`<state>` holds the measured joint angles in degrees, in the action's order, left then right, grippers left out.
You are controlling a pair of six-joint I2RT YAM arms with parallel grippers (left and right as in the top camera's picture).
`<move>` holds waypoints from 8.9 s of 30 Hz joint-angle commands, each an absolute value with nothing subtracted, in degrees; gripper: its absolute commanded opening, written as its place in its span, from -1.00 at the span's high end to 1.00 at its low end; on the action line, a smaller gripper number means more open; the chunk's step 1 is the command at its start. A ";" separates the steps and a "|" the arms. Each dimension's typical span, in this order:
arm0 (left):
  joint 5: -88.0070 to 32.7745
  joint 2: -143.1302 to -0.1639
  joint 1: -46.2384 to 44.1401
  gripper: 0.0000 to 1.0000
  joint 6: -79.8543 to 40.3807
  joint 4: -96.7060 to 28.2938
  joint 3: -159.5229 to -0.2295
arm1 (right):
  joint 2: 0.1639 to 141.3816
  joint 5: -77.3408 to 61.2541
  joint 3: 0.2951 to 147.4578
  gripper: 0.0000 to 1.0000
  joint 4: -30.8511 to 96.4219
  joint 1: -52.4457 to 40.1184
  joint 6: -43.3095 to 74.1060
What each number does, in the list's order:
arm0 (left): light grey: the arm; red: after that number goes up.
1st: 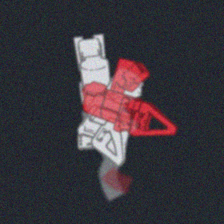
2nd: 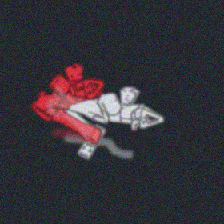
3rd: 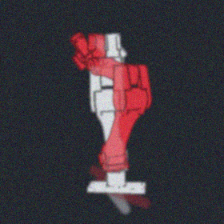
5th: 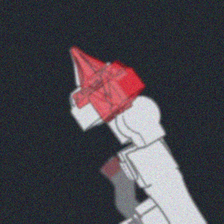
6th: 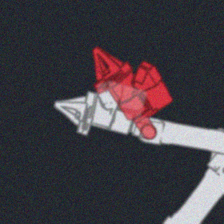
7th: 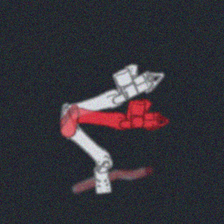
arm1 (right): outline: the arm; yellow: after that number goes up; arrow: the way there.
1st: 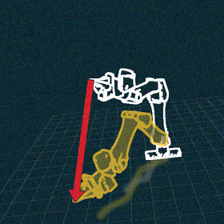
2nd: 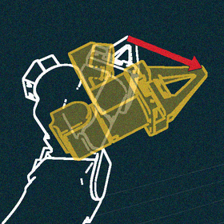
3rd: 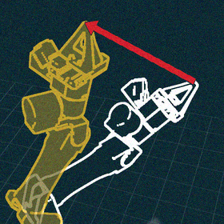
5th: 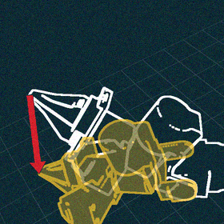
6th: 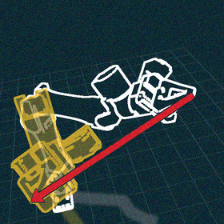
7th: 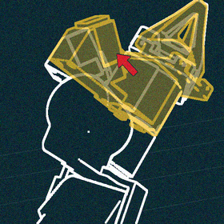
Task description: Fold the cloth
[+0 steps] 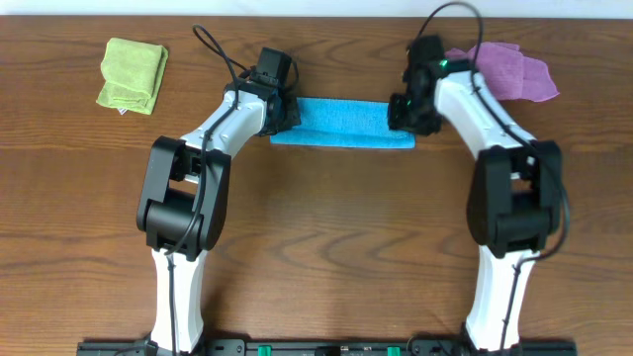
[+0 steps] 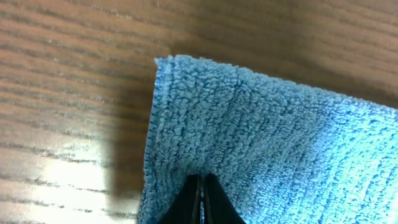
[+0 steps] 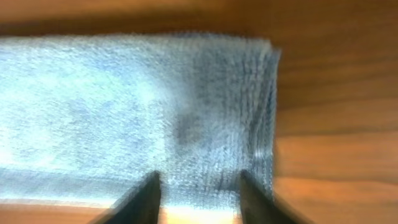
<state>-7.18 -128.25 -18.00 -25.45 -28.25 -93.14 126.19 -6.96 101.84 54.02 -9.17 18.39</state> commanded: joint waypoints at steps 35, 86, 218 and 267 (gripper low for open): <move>-7.57 -130.58 -17.65 0.89 -28.32 -32.36 -90.80 | 127.07 -41.41 88.09 -0.55 34.85 6.48 9.89; -10.39 -97.14 -8.62 0.89 -25.21 -47.20 -92.09 | 133.32 4.51 120.57 0.98 66.24 -22.59 10.20; -41.67 -124.18 25.58 0.88 -70.72 3.51 -100.22 | 122.78 -12.25 118.83 0.96 80.05 -13.21 11.92; -45.91 -133.60 30.11 -0.27 -59.72 -19.75 -99.90 | 122.78 -12.27 118.83 0.97 78.52 -18.83 12.21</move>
